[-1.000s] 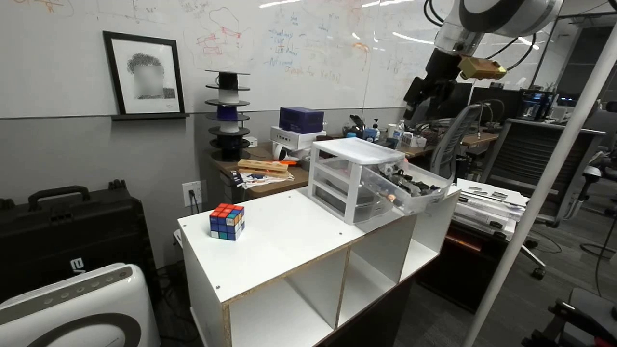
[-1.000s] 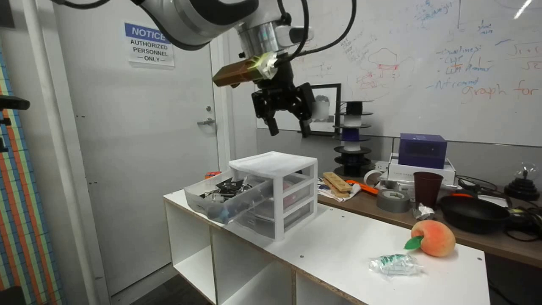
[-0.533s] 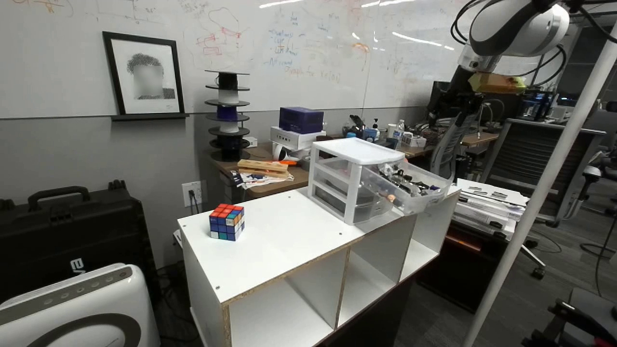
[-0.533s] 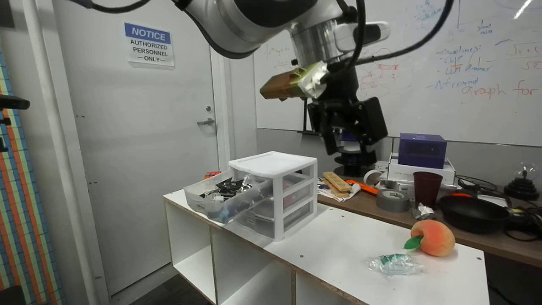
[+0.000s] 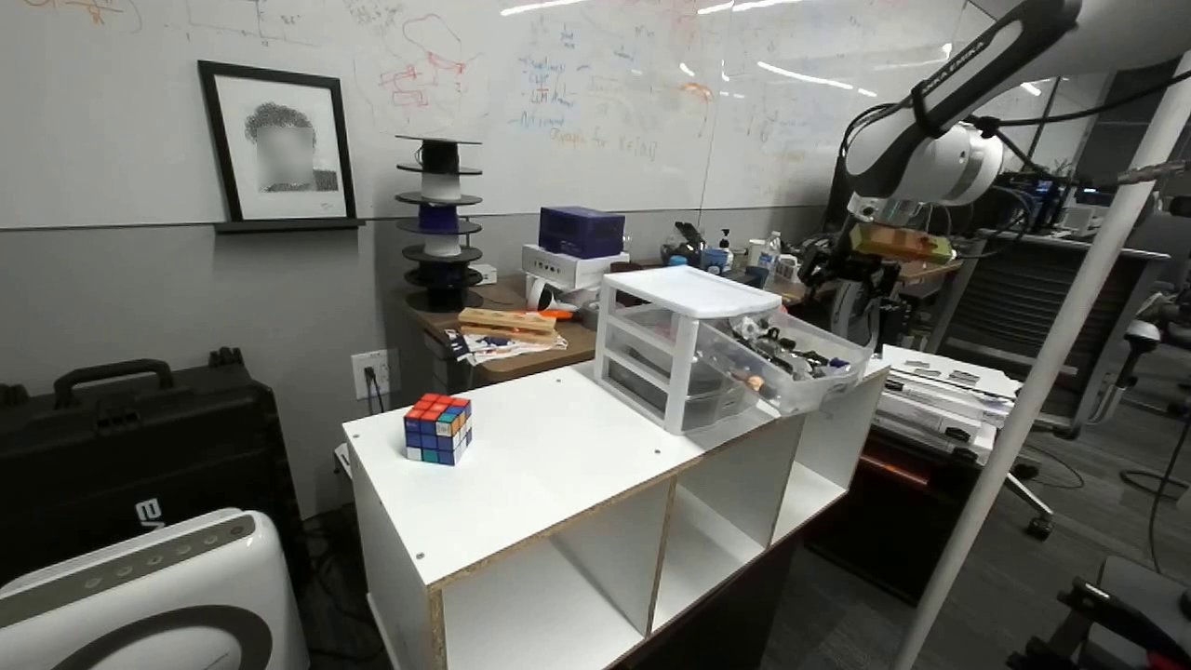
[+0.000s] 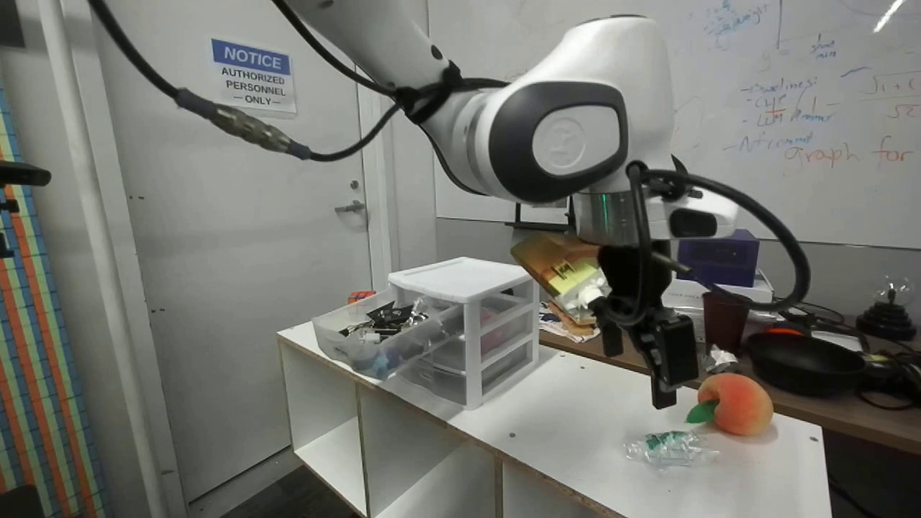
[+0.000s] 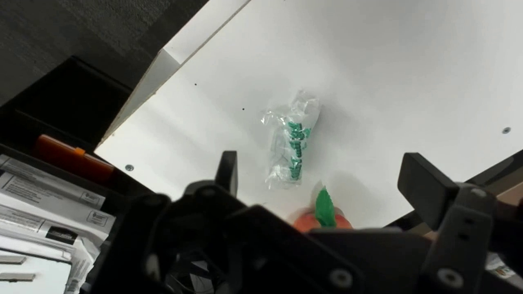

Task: Put the silver object, battery, and plastic bag on the table into the open drawer and then close the drawer

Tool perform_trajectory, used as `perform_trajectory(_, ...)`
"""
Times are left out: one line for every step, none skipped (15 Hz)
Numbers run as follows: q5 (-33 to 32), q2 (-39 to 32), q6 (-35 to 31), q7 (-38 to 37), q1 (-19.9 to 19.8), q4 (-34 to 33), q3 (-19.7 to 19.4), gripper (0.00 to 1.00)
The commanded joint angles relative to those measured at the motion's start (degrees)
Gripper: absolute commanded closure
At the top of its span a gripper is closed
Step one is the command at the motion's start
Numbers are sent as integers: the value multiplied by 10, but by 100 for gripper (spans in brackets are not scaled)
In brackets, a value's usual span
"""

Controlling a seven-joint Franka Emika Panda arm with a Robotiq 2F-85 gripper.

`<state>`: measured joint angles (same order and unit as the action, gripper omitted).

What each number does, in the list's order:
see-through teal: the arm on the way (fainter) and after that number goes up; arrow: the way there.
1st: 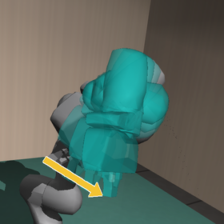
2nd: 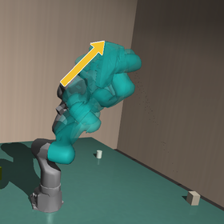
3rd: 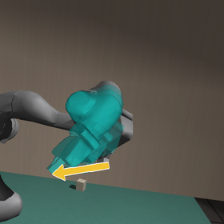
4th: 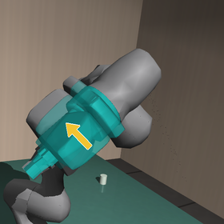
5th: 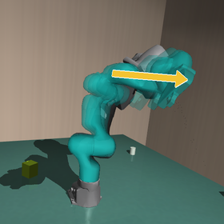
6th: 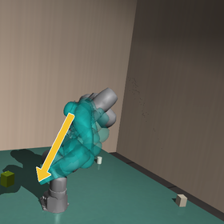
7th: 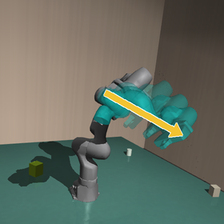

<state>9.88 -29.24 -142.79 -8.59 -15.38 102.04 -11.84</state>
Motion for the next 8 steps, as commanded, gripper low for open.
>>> perform_trajectory(7, -86, 39, -40, -8, -111, 1, 0)
perform_trajectory(7, -103, 48, -50, -9, -130, 0, 0)
perform_trajectory(6, -119, 58, -58, -11, -149, -1, 0)
perform_trajectory(6, -133, 71, -65, -14, -167, -1, 0)
perform_trajectory(6, -146, 84, -71, -16, -183, -1, 0)
perform_trajectory(4, -158, 97, -78, -17, -196, -3, 0)
perform_trajectory(2, -167, 109, -83, -19, -208, -5, 0)
perform_trajectory(1, -176, 119, -87, -21, -219, -7, 0)
